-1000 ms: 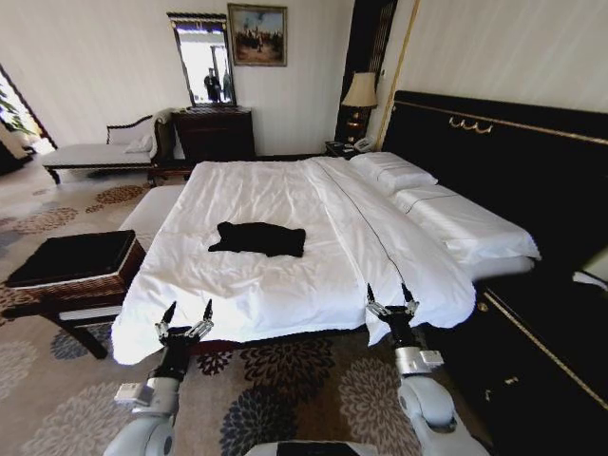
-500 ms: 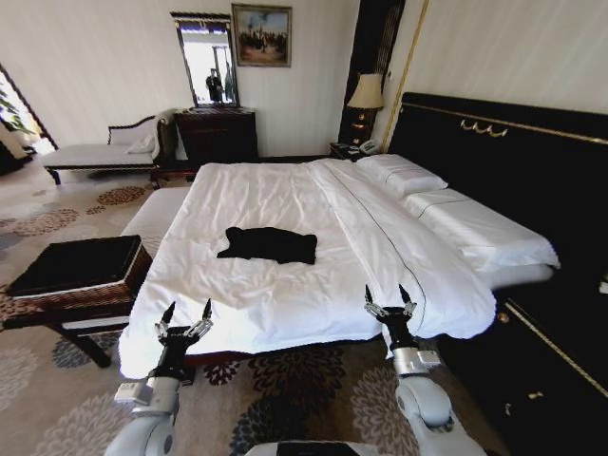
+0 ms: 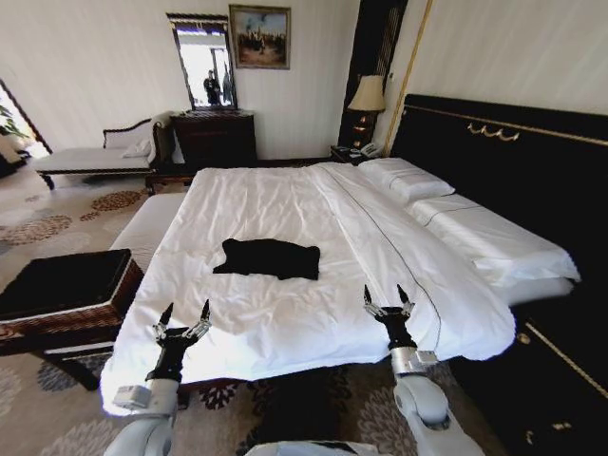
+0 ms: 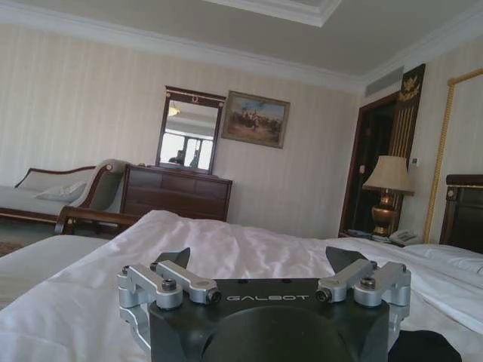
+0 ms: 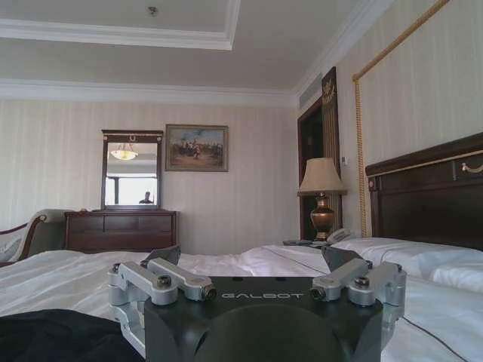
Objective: Fold the clothes on the bed and place them into the basket.
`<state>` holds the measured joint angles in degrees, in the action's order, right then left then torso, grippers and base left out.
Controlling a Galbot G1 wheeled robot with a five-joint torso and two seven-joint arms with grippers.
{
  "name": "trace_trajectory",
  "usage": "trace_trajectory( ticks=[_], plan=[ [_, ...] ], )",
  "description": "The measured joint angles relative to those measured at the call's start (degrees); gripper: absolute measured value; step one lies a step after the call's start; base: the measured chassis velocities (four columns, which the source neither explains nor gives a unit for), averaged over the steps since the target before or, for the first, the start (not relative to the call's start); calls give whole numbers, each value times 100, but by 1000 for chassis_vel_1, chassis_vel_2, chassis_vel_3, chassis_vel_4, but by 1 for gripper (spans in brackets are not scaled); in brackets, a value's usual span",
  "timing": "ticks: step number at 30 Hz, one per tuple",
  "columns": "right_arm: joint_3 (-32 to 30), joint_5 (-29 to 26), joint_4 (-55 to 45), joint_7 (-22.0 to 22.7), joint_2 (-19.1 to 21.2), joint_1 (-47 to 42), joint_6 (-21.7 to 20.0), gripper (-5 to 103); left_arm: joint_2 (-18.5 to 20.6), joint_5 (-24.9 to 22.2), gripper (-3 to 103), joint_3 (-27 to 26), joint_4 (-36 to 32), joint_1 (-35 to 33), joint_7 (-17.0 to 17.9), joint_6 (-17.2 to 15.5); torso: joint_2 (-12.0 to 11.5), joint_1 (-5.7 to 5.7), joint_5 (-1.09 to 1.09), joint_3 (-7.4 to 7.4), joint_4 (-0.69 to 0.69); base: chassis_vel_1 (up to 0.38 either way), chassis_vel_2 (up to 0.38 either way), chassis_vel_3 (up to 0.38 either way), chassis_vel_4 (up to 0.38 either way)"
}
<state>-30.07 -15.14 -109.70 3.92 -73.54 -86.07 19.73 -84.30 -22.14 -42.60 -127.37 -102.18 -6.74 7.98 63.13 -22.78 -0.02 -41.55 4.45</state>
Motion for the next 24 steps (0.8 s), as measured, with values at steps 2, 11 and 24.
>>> trace_trajectory(
  ticks=[2, 11, 24],
  plan=[
    [2, -3, 14, -34, -4, 10, 42, 100, -5, -63, 100, 6, -36, -11, 0, -23, 0, -2, 2, -1, -1, -134, 191, 149, -165],
    [6, 44, 40, -132, -61, -16, 169, 100, 21, -146, 100, -31, -52, -62, 22, -54, 7, 19, 3, 6, 2, 1, 22, 15, -8],
    [45, 118, 114, -116, -176, -48, 260, 100, 56, -118, 100, -90, 126, -95, 175, -119, 1, 6, 2, 1, 1, -12, 2, 5, -4]
  ],
)
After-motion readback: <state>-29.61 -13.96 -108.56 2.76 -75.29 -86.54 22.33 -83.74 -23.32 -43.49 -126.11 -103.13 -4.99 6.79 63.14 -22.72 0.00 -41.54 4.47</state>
